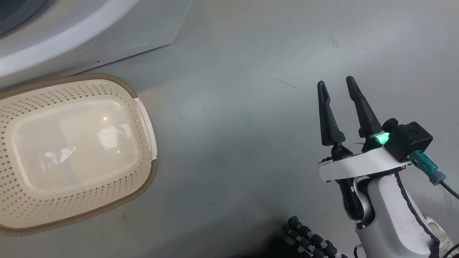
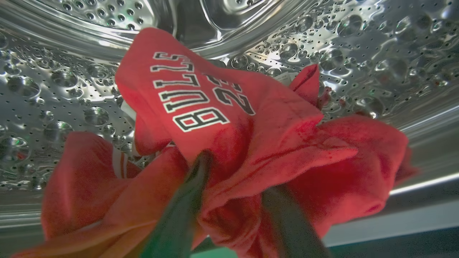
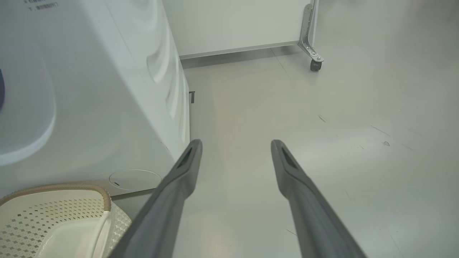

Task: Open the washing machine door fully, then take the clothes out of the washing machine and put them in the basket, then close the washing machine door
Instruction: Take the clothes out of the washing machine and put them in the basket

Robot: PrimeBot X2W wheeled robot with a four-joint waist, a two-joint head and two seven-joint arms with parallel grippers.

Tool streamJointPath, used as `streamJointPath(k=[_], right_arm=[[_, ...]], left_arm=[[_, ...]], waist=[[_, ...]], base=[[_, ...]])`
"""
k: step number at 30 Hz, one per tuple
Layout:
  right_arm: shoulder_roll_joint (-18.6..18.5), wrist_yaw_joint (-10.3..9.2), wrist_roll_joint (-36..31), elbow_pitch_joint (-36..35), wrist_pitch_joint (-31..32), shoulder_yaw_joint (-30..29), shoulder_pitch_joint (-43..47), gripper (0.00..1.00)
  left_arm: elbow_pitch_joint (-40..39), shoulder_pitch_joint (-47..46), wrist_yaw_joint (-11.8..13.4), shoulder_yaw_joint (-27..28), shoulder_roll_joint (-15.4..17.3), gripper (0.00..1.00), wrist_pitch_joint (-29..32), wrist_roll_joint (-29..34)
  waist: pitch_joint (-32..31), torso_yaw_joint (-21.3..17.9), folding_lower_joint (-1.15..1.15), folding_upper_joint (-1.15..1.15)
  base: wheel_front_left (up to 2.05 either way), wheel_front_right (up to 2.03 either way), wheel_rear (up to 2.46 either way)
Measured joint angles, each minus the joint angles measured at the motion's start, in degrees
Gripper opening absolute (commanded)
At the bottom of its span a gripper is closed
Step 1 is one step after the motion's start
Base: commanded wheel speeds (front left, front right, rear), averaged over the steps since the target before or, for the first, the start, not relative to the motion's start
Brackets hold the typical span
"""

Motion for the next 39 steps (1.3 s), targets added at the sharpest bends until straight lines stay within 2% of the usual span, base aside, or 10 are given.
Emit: streamJointPath(k=[10, 14, 24, 39], right_arm=[[0.05, -0.70, 0.36, 0.01, 0.00, -0.53, -0.21, 1.00], [0.10, -1.13, 0.35, -0.03, 0.00, -0.91, -0.79, 1.00], [0.10, -1.22, -1.47, -0.03, 0.00, -3.25, -0.87, 1.00], [0.04, -1.04, -5.25, 0.69, 0.00, -6.30, -0.81, 1.00]], left_arm=[[2.37, -2.11, 0.07, -0.82, -0.02, 0.00, 0.36, 0.55], [2.74, -2.29, 0.07, -0.40, -0.63, 0.00, -1.71, 0.29], [2.97, -0.87, 0.07, 2.36, -2.68, 0.00, -11.84, -1.02], [-2.02, 12.21, 0.83, 2.52, -7.69, 0.00, -30.89, -0.19]], waist=[[0.52, -0.75, 0.00, 0.00], [0.60, -0.41, 0.00, 0.00], [-0.20, 2.20, 0.00, 0.00], [-3.77, 8.45, 0.00, 0.00]], base=[[0.00, 0.00, 0.00], [0.00, 0.00, 0.00], [0.00, 0.00, 0.00], [0.00, 0.00, 0.00]])
